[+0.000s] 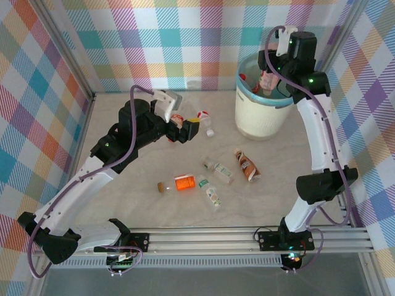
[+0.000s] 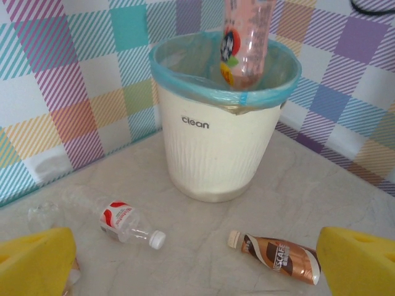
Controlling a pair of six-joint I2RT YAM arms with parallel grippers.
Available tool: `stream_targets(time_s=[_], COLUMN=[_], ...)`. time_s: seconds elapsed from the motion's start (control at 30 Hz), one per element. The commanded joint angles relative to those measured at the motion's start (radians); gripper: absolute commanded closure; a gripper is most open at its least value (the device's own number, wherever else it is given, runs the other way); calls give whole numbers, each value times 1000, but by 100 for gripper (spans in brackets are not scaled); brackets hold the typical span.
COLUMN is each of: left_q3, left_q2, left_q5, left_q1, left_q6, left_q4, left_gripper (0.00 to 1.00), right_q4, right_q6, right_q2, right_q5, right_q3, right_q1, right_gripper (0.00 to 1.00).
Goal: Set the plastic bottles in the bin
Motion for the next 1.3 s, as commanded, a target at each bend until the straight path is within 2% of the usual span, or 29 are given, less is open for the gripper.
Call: stream_targets(time_s=[0.0,0.1,0.4,0.77,0.97,1.13,1.27], left_q3=[-4,-1,-7,-5,-21,-18,-16], left_q2=[8,21,38,41,46,53,52], left_q5=[-12,-17,-28,-44,-42,-38,-39], left_q1=[-4,-4,-4,-3,-1,-1,1], left_q6=[-4,-5,-13,-1,-10,-10,-10], left_q4=[13,1,-5,-25,-13,-14,-20], left_gripper=[0,0,0,0,0,0,0], right_q4=[44,112,109,85,97,149,164], right_q6=[18,50,113,102,127,157,167], right_q2=[-54,-103,-109,-50,10,60,102], right_q5=[9,8,-21,152,54,-78,-102], right_q3=[-102,-215,-387,-398,-385,-377,-361], right_q1=[7,13,13,-6,-28,-31,-32], right_gripper=[55,55,53,51,51,51,51])
